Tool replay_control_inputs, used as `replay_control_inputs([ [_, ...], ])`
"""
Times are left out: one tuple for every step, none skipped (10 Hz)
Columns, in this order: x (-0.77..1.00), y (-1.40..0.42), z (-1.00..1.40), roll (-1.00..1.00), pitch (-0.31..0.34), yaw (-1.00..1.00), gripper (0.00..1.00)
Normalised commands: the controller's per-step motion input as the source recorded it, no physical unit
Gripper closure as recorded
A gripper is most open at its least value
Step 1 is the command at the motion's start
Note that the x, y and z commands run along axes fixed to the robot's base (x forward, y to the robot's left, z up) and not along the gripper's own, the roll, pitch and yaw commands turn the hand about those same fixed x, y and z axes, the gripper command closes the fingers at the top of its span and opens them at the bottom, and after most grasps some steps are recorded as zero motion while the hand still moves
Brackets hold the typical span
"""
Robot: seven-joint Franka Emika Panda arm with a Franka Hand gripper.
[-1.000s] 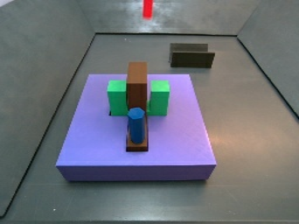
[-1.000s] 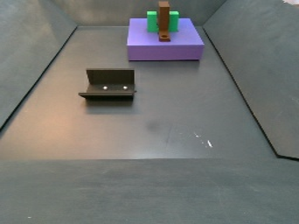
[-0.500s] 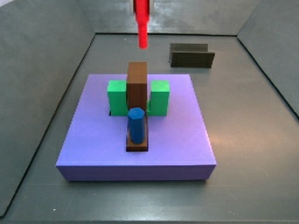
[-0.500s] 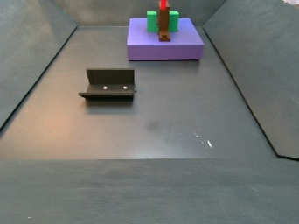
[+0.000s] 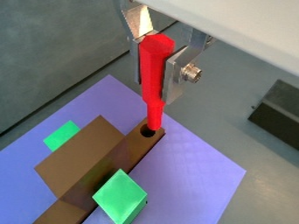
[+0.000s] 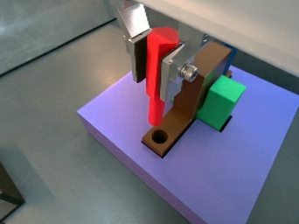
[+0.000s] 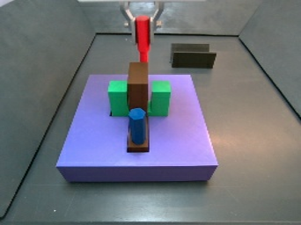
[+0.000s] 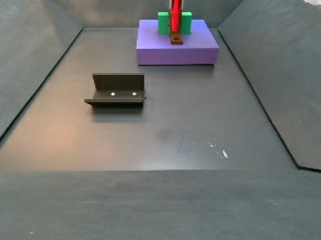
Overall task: Pick up the red object. Move up. Place the red object on the fixture. Regrasp the red object. Move to above the board. Insert the red object.
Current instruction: Insert the red object.
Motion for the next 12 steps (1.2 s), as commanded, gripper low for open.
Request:
replay_control_inputs([
  [0.0,0.0,-0.27,-0.06,0.009,-0.04,1.0],
  [0.0,0.0,-0.24,-0.08,0.0,-0.03,1.0],
  [0.0,0.01,-0.23,-0.09,0.0,-0.02,1.0],
  [0.0,0.09,-0.24,-0.08,0.0,-0.01,1.0],
  [-0.1,0.19,-0.11,-0.14,0.0,-0.07,1.0],
  [-0.08,0.11,0.0,-0.18,0.0,-0.05,1.0],
  [0.0,0.02,-0.01,-0.16,-0.01,0.0,1.0],
  [0.0,0.0,-0.03,-0.16,-0.001,0.0,1.0],
  [0.0,0.0,0.0,-0.18,0.0,0.0,1.0],
  [-0.08,0.0,0.0,-0.16,-0.019,0.0,1.0],
  [-0.12,0.0,0.0,-0.16,-0.043,0.0,1.0],
  [-0.05,0.0,0.0,-0.18,-0.077,0.02,1.0],
])
